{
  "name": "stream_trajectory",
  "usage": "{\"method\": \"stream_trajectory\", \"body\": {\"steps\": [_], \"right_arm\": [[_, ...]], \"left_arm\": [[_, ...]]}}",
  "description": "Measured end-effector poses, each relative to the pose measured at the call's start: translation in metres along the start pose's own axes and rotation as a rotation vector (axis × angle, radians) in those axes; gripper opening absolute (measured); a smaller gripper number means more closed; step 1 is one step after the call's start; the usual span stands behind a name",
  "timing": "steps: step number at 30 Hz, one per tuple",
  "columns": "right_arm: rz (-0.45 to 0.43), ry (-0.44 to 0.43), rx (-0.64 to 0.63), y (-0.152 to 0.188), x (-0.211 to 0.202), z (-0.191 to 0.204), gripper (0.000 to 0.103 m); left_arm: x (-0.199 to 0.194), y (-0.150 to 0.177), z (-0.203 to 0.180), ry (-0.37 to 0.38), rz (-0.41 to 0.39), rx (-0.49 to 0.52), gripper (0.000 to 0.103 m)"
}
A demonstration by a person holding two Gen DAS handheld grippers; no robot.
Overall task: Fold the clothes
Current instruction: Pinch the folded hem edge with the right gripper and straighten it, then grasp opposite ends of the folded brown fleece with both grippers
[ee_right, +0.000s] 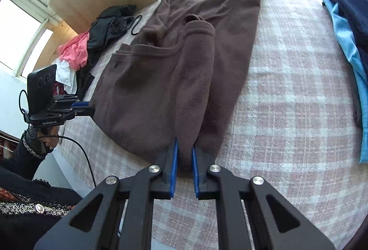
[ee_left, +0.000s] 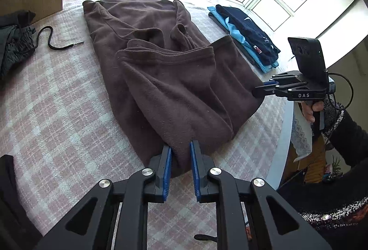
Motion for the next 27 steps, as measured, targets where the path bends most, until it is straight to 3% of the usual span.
{"method": "stream_trajectory", "body": {"steps": [2,4,5,7,9,10,13,17,18,20,21,22,24,27], "right_arm": [[0.005,0.021,-0.002,0.001,0.002,0.001,0.011],[0.031,0.065,-0.002,0.002,-0.003,0.002,0.018],[0.048,0.090,0.017,0.004,-0.007,0.000,0.024],[0.017,0.168,0.023,0.003,-0.025,-0.002,0.025],[-0.075,0.259,-0.022,-0.007,-0.052,0.004,0.025],[-0.114,0.257,-0.054,-0.014,-0.061,0.012,0.025],[-0.122,0.173,-0.159,-0.045,-0.052,0.044,0.024],[-0.086,0.209,-0.249,-0.088,-0.010,0.058,0.024],[-0.065,0.269,-0.223,-0.095,0.002,0.044,0.020],[-0.043,0.243,-0.134,-0.097,0.018,0.012,0.005],[-0.039,0.193,-0.099,-0.097,0.017,0.004,0.003],[-0.030,0.172,-0.080,-0.095,0.012,0.002,0.003],[-0.056,0.220,-0.104,-0.093,-0.002,0.006,0.007],[-0.103,0.240,-0.174,-0.097,-0.015,0.026,0.010]], "left_arm": [[0.018,0.012,0.019,0.026,0.045,-0.082,0.015],[0.026,0.016,0.029,0.044,0.048,-0.132,0.022],[0.022,0.014,0.028,0.017,0.037,-0.119,0.024],[0.009,0.009,0.028,-0.032,0.013,-0.101,0.030],[-0.008,0.004,0.028,-0.074,-0.013,-0.087,0.028],[-0.019,0.000,0.027,-0.084,-0.034,-0.078,0.028],[-0.036,-0.022,0.014,-0.069,-0.070,-0.013,0.031],[-0.012,-0.063,-0.011,0.018,-0.039,0.084,0.031],[-0.001,-0.070,-0.006,-0.005,-0.025,0.086,0.031],[0.022,-0.084,0.004,-0.052,0.004,0.089,0.033],[0.033,-0.089,0.011,-0.080,0.022,0.085,0.029],[0.045,-0.088,0.025,-0.111,0.047,0.060,0.011],[0.043,-0.087,0.036,-0.035,0.019,0.009,0.010],[0.031,-0.087,0.032,-0.070,0.010,0.003,0.007]]}}
Point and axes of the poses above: each gripper's, at about its wrist camera, not at the fingertips, and x roughly the way its jaws point, z to its left, y to its underside, the point moved 10 cm from there along x, roughly the way its jaws point, and after that the axes turned 13 degrees about z, right-handed, at the moved point
